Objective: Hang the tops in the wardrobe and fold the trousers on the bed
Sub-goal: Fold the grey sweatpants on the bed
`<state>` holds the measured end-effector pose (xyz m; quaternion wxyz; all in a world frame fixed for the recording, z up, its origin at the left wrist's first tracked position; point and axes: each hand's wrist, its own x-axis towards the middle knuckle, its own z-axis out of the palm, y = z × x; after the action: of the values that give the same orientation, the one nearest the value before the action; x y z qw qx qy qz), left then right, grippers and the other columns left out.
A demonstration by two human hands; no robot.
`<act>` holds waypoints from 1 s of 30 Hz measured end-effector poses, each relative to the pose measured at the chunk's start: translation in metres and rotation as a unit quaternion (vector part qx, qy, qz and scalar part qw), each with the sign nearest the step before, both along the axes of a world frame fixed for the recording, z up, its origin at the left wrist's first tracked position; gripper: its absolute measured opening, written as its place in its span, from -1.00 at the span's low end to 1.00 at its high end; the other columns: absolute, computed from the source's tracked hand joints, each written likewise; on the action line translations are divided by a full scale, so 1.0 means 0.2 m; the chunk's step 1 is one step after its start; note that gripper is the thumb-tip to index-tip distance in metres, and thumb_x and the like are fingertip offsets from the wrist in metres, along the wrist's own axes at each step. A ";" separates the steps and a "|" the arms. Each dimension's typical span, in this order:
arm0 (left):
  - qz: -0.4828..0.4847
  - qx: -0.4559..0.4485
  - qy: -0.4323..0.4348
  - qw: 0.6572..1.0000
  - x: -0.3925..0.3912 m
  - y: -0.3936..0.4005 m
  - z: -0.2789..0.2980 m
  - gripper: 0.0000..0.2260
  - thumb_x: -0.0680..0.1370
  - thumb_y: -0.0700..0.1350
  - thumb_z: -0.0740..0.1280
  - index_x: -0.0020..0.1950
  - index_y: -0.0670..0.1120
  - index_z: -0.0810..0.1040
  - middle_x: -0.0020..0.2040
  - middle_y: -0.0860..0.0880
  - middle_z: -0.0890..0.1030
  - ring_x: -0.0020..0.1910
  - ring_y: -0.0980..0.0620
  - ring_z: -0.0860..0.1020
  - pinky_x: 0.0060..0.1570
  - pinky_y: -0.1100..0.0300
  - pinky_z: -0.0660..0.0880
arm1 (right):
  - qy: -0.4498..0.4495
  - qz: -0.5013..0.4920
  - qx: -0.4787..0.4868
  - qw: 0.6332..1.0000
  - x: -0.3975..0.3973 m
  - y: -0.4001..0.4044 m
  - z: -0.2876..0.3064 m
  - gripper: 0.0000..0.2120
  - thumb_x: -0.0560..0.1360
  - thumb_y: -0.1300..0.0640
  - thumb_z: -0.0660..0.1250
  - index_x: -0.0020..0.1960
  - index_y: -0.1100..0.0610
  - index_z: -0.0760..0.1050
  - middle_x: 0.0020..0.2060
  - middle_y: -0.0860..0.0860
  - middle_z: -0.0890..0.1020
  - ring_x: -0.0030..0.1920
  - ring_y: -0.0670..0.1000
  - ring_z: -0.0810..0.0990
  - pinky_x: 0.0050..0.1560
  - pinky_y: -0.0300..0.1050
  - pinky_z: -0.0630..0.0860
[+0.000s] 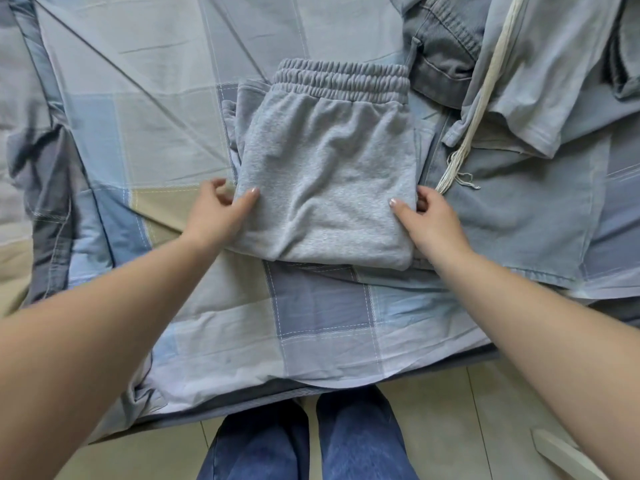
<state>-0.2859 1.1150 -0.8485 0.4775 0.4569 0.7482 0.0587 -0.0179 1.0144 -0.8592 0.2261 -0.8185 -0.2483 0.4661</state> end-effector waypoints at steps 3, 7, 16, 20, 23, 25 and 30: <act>-0.013 -0.003 -0.018 1.000 0.10 0.14 -0.01 -0.35 0.44 0.19 0.42 0.39 -0.11 0.34 0.19 -0.03 0.53 0.14 0.01 0.53 0.23 0.10 0.44 | 0.023 -0.029 -0.031 0.999 0.01 0.12 -0.03 -0.48 0.44 -0.15 0.38 0.28 0.10 0.44 0.11 -0.04 0.60 0.08 0.01 0.57 0.10 -0.11 0.48; 0.001 -0.063 -0.050 0.997 0.18 0.23 -0.03 -0.46 0.39 0.20 0.46 0.23 -0.10 0.52 0.08 0.01 0.61 0.05 0.01 0.59 0.10 0.13 0.51 | 0.183 -0.141 -0.082 0.970 0.00 0.18 -0.04 -0.50 0.38 -0.11 0.47 0.19 0.14 0.47 0.02 0.06 0.64 -0.01 0.09 0.63 0.06 0.05 0.57; 0.056 -0.101 -0.210 0.971 0.04 0.12 0.23 -0.79 0.54 0.07 0.33 0.12 0.02 0.55 -0.02 0.04 0.69 -0.07 0.09 0.67 -0.15 0.18 0.57 | 0.396 -0.168 -0.023 0.902 0.06 0.05 0.21 -0.80 0.55 0.12 0.27 0.13 0.16 0.52 -0.12 0.09 0.67 -0.16 0.05 0.68 -0.22 -0.06 0.63; 0.048 -0.129 -0.252 0.958 0.06 0.03 0.44 -0.74 0.53 0.05 0.34 0.16 -0.02 0.55 0.00 -0.01 0.70 -0.05 0.04 0.68 -0.20 0.19 0.60 | 0.400 -0.181 -0.006 0.899 0.06 -0.08 0.46 -0.70 0.52 0.11 0.28 0.22 0.19 0.49 -0.04 0.13 0.65 -0.13 0.06 0.67 -0.22 -0.06 0.64; 0.021 -0.163 -0.298 0.940 0.08 -0.04 0.66 -0.59 0.43 0.07 0.39 0.20 -0.10 0.55 0.02 -0.09 0.69 -0.06 -0.01 0.68 -0.21 0.16 0.61 | 0.395 -0.203 0.021 0.896 0.05 -0.25 0.72 -0.64 0.41 0.09 0.34 0.16 0.20 0.53 -0.05 0.13 0.66 -0.13 0.06 0.68 -0.22 -0.07 0.63; -0.016 -0.182 -0.322 0.929 0.09 -0.10 0.83 -0.39 0.25 0.13 0.54 0.20 -0.12 0.56 0.03 -0.12 0.69 -0.06 -0.03 0.68 -0.21 0.15 0.61 | 0.396 -0.220 0.040 0.890 0.03 -0.41 0.92 -0.57 0.34 0.06 0.35 0.17 0.18 0.53 -0.06 0.12 0.67 -0.11 0.08 0.68 -0.20 -0.05 0.63; -0.114 -0.213 -0.345 0.907 0.12 -0.28 1.31 -0.43 0.24 0.13 0.53 0.17 -0.07 0.58 0.04 -0.12 0.68 -0.04 -0.06 0.67 -0.18 0.12 0.62 | 0.371 -0.282 0.101 0.879 -0.10 -0.85 1.49 -0.63 0.33 0.07 0.33 0.11 0.17 0.55 -0.12 0.10 0.69 -0.15 0.07 0.69 -0.22 -0.06 0.63</act>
<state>-0.2626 1.0588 -0.5872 0.7954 0.3779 0.4738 -0.0025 -0.0382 0.8443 -0.5611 0.5050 -0.5937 0.0493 0.6245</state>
